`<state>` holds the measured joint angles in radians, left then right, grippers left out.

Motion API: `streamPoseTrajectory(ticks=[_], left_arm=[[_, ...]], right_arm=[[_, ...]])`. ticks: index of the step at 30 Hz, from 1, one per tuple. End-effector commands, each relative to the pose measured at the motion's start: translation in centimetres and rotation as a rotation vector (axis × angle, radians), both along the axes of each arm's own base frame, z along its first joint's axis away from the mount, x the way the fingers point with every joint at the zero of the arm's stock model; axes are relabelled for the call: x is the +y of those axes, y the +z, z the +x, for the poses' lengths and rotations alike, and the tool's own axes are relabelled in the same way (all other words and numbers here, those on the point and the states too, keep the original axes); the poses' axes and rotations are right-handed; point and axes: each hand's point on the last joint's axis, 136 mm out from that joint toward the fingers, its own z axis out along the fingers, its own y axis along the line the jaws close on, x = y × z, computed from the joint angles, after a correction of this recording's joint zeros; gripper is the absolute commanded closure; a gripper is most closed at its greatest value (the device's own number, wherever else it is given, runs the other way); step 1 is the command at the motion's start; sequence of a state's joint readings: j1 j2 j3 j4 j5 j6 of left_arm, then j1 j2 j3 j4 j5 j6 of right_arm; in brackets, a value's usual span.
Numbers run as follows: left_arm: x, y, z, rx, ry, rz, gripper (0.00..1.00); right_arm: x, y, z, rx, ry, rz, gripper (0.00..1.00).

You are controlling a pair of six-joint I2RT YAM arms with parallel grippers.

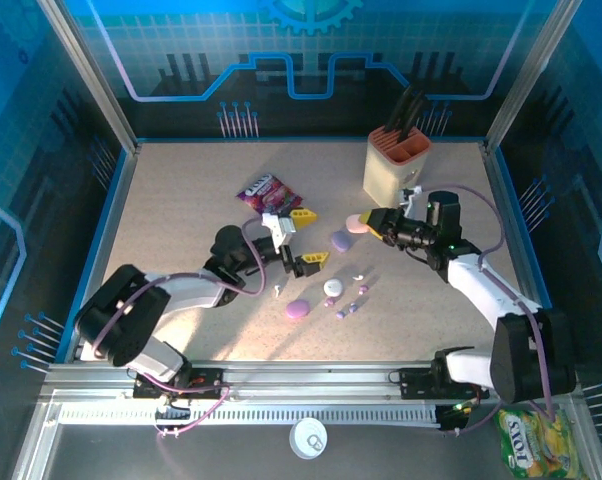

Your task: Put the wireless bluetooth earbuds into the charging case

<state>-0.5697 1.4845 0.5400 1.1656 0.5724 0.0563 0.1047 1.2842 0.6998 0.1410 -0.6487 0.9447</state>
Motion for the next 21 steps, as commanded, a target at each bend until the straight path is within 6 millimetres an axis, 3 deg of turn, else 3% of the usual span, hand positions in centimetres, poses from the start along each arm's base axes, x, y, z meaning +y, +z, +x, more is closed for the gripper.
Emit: streamPoseTrajectory(ticks=[1,7,12,15,21], left_arm=[[0.8,-1.5,-1.2,0.013,0.022,0.095,0.05],[2.4,-4.4,-2.6,0.092,0.047,0.264,0.02],[3.6,-5.7,-2.6,0.173,0.116,0.385,0.01],[4.3,-6.5,-3.1,0.209,0.13,0.484,0.01],[4.8,-8.6,-3.6,0.262,0.14,0.641,0.01]], right_arm=[[-3.7,-5.1,1.0,0.082,-0.101,-0.155,0.83],[-7.5,-11.1,3.0,0.181,-0.199,-0.272,0.83],[-8.9,-15.0,3.4,0.262,-0.203,-0.309,0.8],[-9.1,-15.5,3.2,0.269,-0.209,-0.29,0.76],[-10.6,-13.9,2.2,0.239,-0.231,-0.379,0.4]])
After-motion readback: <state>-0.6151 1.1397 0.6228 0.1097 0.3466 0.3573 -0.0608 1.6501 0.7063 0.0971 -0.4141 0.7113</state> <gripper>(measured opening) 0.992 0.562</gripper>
